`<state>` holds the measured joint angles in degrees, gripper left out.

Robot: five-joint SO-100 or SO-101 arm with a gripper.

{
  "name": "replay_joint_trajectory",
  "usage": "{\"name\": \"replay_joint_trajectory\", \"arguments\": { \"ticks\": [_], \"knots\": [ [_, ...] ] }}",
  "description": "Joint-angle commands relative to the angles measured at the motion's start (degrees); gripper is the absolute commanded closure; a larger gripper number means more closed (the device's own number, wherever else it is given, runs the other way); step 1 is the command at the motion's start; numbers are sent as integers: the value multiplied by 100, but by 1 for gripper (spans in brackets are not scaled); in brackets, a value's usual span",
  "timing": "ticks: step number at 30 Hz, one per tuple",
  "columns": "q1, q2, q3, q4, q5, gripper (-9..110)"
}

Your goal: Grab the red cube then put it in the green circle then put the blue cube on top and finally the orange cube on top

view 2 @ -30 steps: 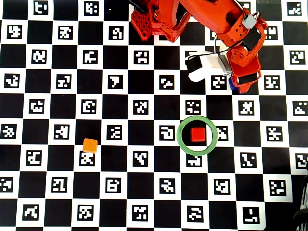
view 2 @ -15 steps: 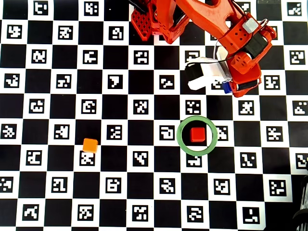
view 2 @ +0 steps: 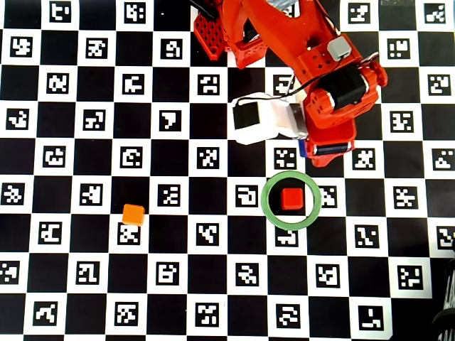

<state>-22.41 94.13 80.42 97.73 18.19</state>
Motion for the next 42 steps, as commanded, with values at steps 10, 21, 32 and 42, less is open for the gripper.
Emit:
{"name": "replay_joint_trajectory", "arguments": {
  "ticks": [10, 21, 32, 42],
  "knots": [
    [211, -747, -1230, -220, 255, 96],
    [220, -1011, -1362, -765, 308, 96],
    [475, -791, -290, -1705, 229, 96],
    [439, -615, 738, -2479, 167, 96]
  ]
}}
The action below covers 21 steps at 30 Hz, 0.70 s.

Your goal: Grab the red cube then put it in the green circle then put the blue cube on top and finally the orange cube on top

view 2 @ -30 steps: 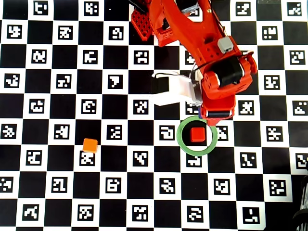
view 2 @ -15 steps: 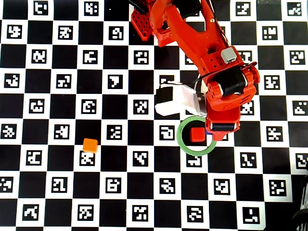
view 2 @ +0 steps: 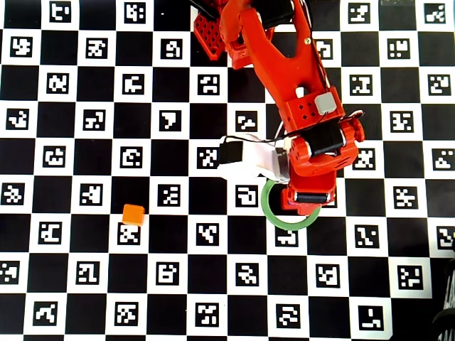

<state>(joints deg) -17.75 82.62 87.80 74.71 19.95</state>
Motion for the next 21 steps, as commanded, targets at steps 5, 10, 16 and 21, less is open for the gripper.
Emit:
{"name": "replay_joint_trajectory", "arguments": {
  "ticks": [5, 10, 16, 21],
  "knots": [
    [-79, 510, 105, -334, 18, 96],
    [-123, 457, 229, -536, 0, 96],
    [-123, 422, 387, -747, -132, 96],
    [-70, 413, 457, -817, -264, 96]
  ]
}}
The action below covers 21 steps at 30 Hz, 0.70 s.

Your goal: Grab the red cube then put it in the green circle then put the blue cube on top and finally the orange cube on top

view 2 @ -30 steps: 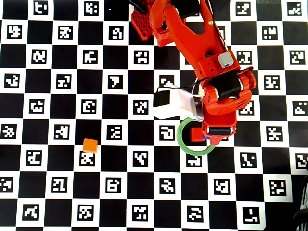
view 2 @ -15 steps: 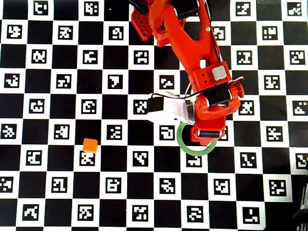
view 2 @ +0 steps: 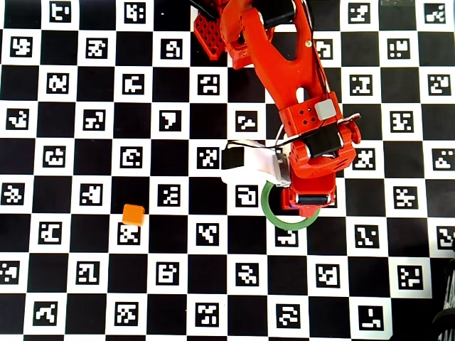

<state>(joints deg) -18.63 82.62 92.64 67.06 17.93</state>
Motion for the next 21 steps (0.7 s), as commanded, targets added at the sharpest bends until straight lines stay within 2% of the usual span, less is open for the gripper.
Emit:
{"name": "replay_joint_trajectory", "arguments": {
  "ticks": [1, 21],
  "knots": [
    [26, 413, 0, -62, -88, 96],
    [-9, 492, 299, -255, -167, 96]
  ]
}}
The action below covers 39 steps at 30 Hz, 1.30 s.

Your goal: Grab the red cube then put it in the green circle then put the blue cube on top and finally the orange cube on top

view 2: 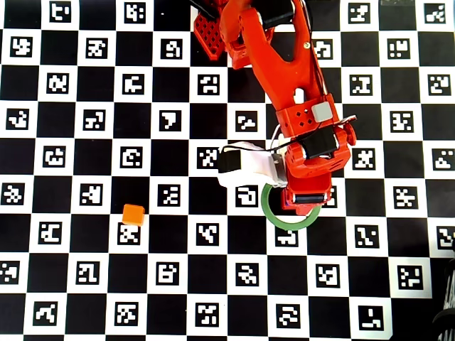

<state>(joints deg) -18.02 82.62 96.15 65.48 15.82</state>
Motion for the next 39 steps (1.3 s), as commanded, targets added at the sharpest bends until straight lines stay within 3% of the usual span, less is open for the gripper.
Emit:
{"name": "replay_joint_trajectory", "arguments": {
  "ticks": [1, 39],
  "knots": [
    [-70, 492, -35, -114, 44, 96],
    [-9, 387, 158, -334, -9, 96]
  ]
}}
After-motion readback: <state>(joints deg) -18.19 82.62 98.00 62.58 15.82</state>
